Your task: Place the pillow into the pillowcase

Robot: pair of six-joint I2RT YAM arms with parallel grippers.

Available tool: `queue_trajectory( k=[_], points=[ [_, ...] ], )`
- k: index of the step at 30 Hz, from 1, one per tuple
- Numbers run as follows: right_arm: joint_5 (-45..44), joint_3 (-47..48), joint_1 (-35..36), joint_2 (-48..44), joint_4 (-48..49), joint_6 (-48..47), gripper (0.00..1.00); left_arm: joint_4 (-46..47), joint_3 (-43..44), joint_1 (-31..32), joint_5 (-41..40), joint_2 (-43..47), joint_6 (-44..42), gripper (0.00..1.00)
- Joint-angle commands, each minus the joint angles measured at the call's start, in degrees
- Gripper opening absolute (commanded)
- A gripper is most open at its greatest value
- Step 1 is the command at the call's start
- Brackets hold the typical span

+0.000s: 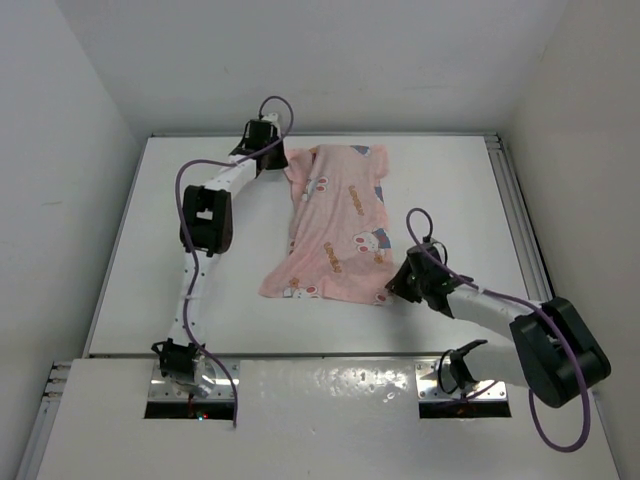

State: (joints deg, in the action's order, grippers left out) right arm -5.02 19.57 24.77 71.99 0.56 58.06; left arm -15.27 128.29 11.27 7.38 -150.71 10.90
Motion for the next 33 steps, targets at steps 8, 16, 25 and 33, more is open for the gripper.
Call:
queue_trajectory(
  k=[8,16,25,33],
  points=[
    [2.2,-11.84,-9.39,-11.95,3.93,6.72,0.0,8.5,5.22,-0.19,-9.92,-1.16,-10.54,0.0],
    [10.54,-7.54,-14.58,-8.89,-0.29,-3.65,0.0,12.54,6.71,-0.19,-11.15,-3.53,-13.88,0.0],
    [14.51,-6.21,-15.55,-7.56,-1.7,-5.94,0.0,14.3,9.08,-0.19,-15.55,-6.52,-15.91,0.0],
    [17.14,-2.18,-15.19,-5.19,-4.6,-7.35,0.29,16.23,9.44,-0.11,-13.45,-6.09,-16.08,0.21]
  ],
)
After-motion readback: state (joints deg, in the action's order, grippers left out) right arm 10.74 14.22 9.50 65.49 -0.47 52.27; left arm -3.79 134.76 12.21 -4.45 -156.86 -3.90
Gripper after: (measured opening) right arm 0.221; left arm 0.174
